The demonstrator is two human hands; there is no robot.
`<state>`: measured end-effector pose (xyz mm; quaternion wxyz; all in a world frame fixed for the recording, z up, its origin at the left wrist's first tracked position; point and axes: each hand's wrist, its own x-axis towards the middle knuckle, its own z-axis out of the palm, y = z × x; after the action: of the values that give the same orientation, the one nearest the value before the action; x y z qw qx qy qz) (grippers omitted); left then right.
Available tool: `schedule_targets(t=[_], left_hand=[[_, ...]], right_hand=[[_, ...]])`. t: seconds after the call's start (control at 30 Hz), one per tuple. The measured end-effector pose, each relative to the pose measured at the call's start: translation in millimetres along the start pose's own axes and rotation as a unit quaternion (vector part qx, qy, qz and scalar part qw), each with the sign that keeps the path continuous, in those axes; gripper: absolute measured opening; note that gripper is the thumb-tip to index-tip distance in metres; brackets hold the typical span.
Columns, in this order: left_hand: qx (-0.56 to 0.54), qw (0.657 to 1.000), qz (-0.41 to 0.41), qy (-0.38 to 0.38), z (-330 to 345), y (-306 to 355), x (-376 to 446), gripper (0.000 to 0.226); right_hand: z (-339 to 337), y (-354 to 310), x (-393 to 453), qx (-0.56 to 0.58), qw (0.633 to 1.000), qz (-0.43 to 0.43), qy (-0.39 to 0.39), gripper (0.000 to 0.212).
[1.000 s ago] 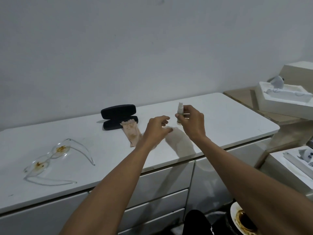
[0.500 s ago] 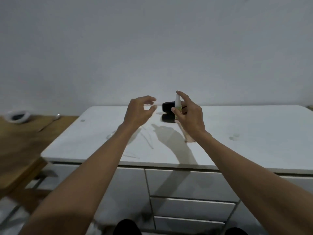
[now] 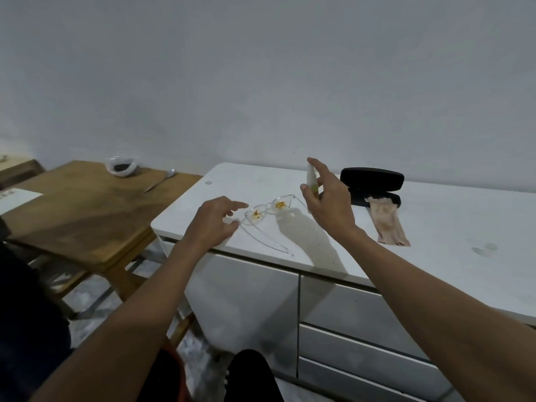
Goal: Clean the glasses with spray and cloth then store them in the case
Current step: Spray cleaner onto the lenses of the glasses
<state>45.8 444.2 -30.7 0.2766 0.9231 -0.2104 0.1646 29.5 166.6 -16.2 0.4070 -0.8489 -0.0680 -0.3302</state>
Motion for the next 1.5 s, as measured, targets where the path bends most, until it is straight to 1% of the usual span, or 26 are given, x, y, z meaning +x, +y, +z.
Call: schedule_targets(t=[0.1, 0.23, 0.37, 0.53, 0.7, 0.77, 0.87, 1.03, 1.1, 1.17, 1.3, 1.5], left_hand=[[-0.012, 1.000, 0.012, 0.019, 11.2, 0.0, -8.1, 0.043], [-0.031, 0.997, 0.029, 0.071, 28.0, -0.9, -10.6, 0.034], [-0.020, 0.991, 0.049, 0.120, 37.2, 2.0, -6.5, 0.025], [-0.047, 0.987, 0.037, 0.152, 41.9, 6.3, 4.1, 0.018], [-0.129, 0.976, -0.019, 0.175, 43.6, 16.3, 13.4, 0.017], [-0.178, 0.966, -0.059, 0.178, 45.6, 19.7, 17.4, 0.015], [-0.261, 0.940, -0.126, 0.182, 48.2, 22.7, 25.0, 0.013], [-0.337, 0.894, -0.192, 0.226, 45.7, 31.1, 36.2, 0.017], [-0.360, 0.877, -0.207, 0.243, 43.2, 34.5, 40.9, 0.019], [-0.382, 0.862, -0.219, 0.251, 39.9, 37.3, 46.1, 0.015], [-0.419, 0.838, -0.231, 0.261, 33.4, 42.2, 55.3, 0.012], [-0.446, 0.830, -0.228, 0.247, 28.6, 47.3, 63.7, 0.014]], right_hand=[[0.3, -0.9, -1.0, -0.004, 1.000, 0.000, -0.003, 0.053], [-5.2, 3.1, -1.7, 0.000, 1.000, 0.016, -0.005, 0.054], [-10.2, 8.4, -2.8, 0.011, 0.999, 0.035, -0.009, 0.054], [-15.3, 13.1, -4.6, 0.010, 0.999, 0.039, 0.001, 0.054], [-19.9, 16.8, -4.3, 0.005, 0.999, 0.045, 0.010, 0.055], [-22.7, 18.0, -4.2, 0.001, 0.999, 0.048, 0.013, 0.055], [-26.2, 18.8, -5.2, 0.003, 0.998, 0.055, 0.014, 0.054], [-30.3, 25.7, -11.6, 0.008, 0.996, 0.085, 0.005, 0.057], [-30.6, 28.7, -15.1, 0.011, 0.996, 0.093, -0.004, 0.057], [-28.1, 30.0, -18.4, 0.013, 0.995, 0.097, -0.009, 0.057], [-19.6, 26.4, -21.0, 0.009, 0.997, 0.073, -0.018, 0.057], [-6.6, 14.3, -16.6, 0.000, 0.999, 0.028, -0.035, 0.058]])
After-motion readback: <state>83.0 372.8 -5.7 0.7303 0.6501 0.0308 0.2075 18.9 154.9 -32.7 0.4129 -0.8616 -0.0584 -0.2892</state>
